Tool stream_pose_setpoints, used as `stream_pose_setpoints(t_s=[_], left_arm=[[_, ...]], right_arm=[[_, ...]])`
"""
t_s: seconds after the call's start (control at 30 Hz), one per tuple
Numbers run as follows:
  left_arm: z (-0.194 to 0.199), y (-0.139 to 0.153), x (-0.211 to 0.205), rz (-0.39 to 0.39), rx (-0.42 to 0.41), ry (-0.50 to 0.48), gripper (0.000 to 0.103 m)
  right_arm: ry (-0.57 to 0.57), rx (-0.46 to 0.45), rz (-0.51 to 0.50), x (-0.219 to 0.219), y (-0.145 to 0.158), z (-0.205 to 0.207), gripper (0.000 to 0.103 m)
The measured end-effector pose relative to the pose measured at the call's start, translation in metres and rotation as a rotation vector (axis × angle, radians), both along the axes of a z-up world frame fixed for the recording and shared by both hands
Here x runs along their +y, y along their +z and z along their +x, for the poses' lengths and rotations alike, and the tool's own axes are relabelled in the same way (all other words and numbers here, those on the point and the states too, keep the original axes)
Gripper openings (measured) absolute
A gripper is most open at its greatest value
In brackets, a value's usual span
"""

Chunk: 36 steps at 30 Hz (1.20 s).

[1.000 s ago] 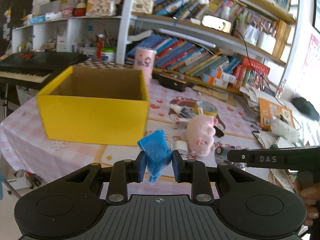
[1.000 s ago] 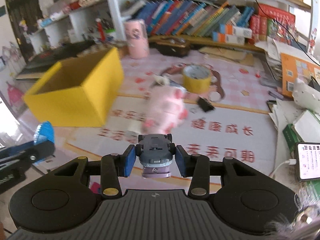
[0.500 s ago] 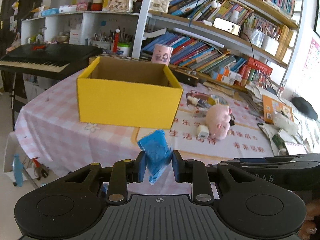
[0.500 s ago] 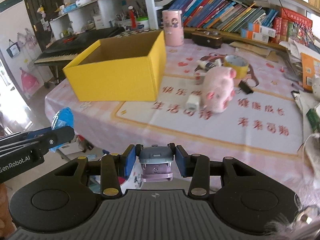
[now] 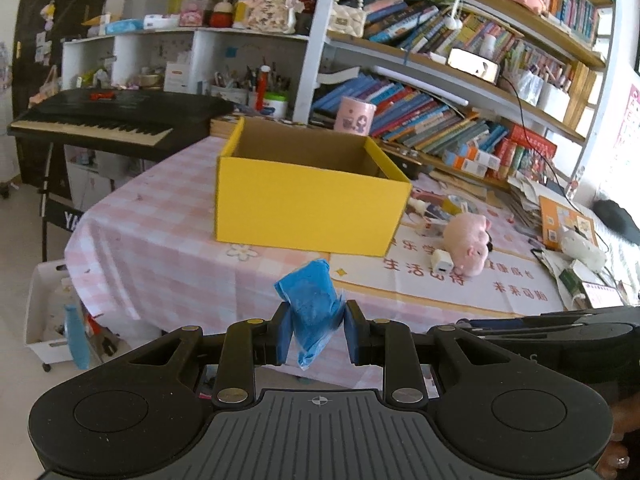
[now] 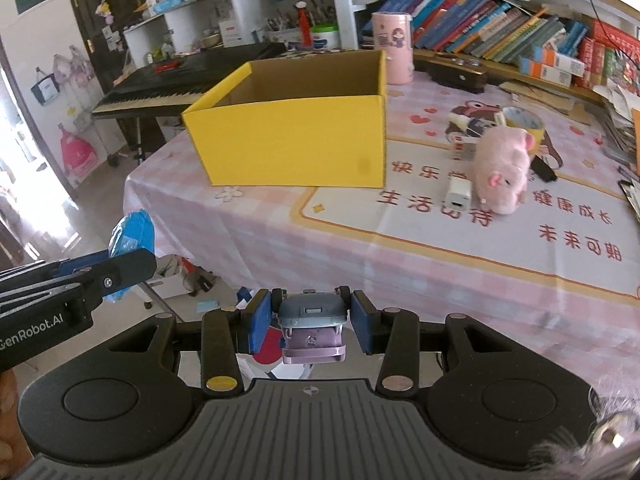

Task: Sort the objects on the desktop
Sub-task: 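Lift and carry the blue cloth and grey toy car toward the yellow box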

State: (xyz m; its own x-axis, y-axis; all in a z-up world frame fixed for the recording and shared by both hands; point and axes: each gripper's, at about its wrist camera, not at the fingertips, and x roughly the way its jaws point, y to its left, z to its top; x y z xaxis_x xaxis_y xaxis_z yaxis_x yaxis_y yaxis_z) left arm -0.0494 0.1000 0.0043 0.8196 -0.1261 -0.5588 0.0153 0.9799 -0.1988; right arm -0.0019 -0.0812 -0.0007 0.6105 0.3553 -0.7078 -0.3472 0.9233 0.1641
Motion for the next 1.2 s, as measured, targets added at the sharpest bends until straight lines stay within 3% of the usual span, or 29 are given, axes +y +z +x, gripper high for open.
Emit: stream_pose_setpoints(t_s=[0.57,1.2], left_arm=[[-0.004,0.0,0.02,-0.019,-0.004,0.045,0.025],[0.029,-0.005,0.007,-0.015,0.026,0.02,0.025]], right_arm=[[0.062,0.004,-0.021,0.027,0.003,0.002,0.04],[0.044,0.031,-0.022,0.017,-0.003,0.036,0.04]])
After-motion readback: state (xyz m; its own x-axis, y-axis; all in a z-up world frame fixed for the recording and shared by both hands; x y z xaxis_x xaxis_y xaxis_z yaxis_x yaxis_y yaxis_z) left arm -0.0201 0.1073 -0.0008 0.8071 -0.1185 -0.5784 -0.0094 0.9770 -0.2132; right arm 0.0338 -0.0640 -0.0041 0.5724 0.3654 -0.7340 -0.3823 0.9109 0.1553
